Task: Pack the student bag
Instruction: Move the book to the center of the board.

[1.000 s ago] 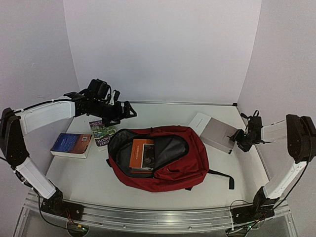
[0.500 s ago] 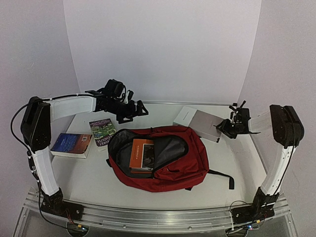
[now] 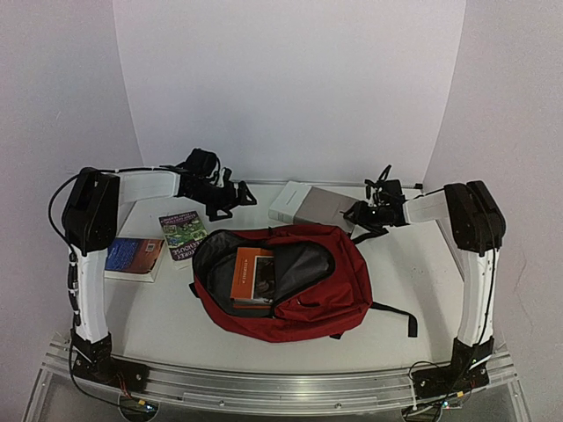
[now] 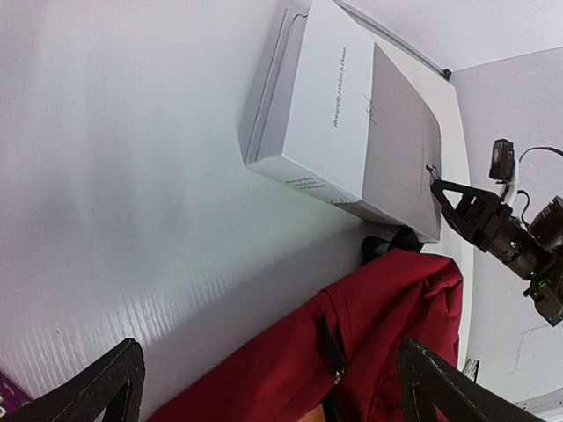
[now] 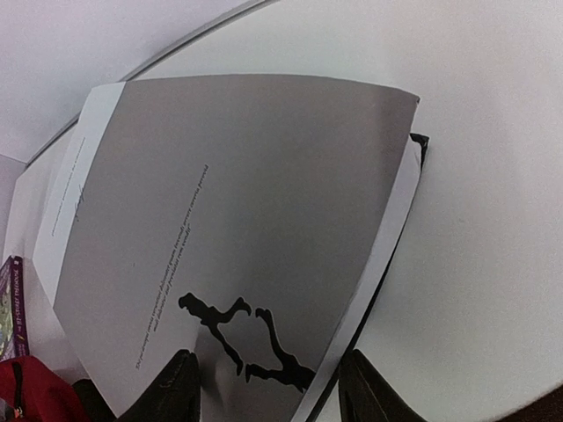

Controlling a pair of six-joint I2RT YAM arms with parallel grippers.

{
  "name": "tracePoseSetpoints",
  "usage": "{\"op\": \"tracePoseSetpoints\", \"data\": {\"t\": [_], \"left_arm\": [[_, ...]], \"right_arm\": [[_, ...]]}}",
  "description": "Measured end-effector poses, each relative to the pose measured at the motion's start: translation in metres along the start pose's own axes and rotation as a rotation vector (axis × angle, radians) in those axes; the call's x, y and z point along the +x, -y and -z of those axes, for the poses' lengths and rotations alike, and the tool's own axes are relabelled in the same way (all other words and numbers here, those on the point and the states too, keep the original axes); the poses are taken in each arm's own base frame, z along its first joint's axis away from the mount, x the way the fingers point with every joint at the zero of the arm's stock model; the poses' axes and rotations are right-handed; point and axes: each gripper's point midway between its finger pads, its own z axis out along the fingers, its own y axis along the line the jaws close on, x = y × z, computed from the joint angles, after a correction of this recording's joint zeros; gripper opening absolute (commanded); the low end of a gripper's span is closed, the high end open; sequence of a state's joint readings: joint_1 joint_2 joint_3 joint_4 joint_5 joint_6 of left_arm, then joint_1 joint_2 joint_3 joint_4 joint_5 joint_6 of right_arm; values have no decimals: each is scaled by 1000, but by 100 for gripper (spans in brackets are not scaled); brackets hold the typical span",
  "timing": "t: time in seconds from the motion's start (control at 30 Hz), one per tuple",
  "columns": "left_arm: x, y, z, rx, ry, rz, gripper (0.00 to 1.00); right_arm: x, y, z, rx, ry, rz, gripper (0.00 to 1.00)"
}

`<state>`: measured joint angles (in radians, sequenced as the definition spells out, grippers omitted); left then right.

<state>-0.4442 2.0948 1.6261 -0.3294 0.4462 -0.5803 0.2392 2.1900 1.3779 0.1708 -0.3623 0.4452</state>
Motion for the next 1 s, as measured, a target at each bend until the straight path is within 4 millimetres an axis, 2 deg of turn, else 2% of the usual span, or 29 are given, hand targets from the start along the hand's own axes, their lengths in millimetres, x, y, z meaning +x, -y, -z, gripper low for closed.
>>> {"op": "tracePoseSetpoints", "data": {"t": [0.13,0.37,0.53,0.8,1.0], "left_arm": [[-13,-12,-18,-9,5,-12,99],[-17,-21,-35,-20,-1,-61,99],[-20,-35,-46,-36,-4,-72,98],[-26,-62,-63,-57,-11,-68,98],[-36,-59,-66,-50,7,-111,95]], "right_arm": [[3,-17,-11,-20,-13,22,51],[11,-49,-25,-60,-36,69,50],[21,-75,-37,-95,-52,108,50],[31,-95,-46,-128,-68,122,50],[33,-96,-47,-128,-73,100,50]]}}
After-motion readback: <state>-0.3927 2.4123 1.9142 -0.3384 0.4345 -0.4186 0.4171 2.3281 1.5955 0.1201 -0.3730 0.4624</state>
